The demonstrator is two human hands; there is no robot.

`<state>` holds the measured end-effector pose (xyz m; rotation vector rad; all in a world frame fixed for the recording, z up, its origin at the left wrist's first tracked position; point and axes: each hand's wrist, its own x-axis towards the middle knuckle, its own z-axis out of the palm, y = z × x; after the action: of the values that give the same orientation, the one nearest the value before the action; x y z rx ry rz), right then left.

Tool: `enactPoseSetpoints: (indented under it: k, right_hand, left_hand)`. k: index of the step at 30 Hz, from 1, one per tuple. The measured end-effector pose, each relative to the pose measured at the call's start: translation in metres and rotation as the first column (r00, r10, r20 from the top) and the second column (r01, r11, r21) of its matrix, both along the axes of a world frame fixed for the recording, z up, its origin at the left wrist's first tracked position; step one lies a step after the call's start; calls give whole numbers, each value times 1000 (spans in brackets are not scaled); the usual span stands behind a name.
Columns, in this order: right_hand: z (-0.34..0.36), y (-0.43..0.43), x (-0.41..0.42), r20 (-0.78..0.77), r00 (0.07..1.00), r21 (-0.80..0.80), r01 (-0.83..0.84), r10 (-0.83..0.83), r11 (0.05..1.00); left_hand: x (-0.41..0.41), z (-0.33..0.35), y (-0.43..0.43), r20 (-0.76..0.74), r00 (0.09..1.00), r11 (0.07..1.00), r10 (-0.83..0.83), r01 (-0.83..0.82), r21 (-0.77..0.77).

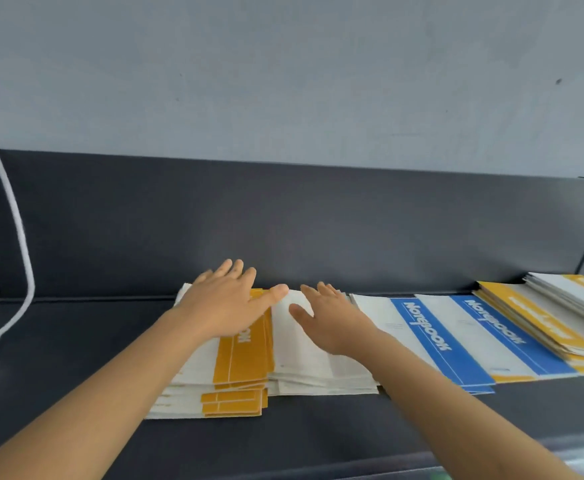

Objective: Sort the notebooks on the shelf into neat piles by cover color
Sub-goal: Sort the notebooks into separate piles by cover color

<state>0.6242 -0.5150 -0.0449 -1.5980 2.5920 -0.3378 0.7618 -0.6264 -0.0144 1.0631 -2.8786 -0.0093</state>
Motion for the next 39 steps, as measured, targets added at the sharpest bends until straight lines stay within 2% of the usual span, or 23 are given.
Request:
enactPoseSetpoints:
  k: [4,11,16,22,26,28,30,32,35,39]
  right_hand:
    - [0,49,-62,21,997,1,72,-72,997]
    - [-6,126,-195,-34,979,70,205,-203,976]
    - [-4,144,-257,-228,942,138,281,-245,950]
    - [-29,138,-292,-184,954,184,268,-235,946]
    - [-34,135,-299,-156,961,200,256,-228,946]
    - [-34,134,-300,-150,964,214,248,-219,945]
    - [-36,133,-301,-162,963,225,249,-215,942]
    - [-37,133,-300,-178,959,232,257,-219,938]
    - [-37,131,-302,-120,964,194,258,-238,946]
    - [-29,133,-300,41,962,29,270,-271,962]
  left_hand:
    - [-61,2,57,-59,994,996,-90,88,-31]
    - [-194,-22,143,2,983,982,-183,183,40]
    - [-264,-35,176,125,983,985,-138,123,121]
    - [-287,-45,170,137,990,991,-32,14,131]
    - [-285,-46,166,8,1000,978,-18,16,208]
    - [-289,-49,166,-126,991,930,44,6,368]
    - [-292,-51,165,-263,950,837,171,1,547]
    - [-294,-51,167,-343,896,755,283,12,655]
    - [-296,-49,168,-499,781,675,376,138,725]
    - [-294,-40,170,-569,732,582,375,293,759]
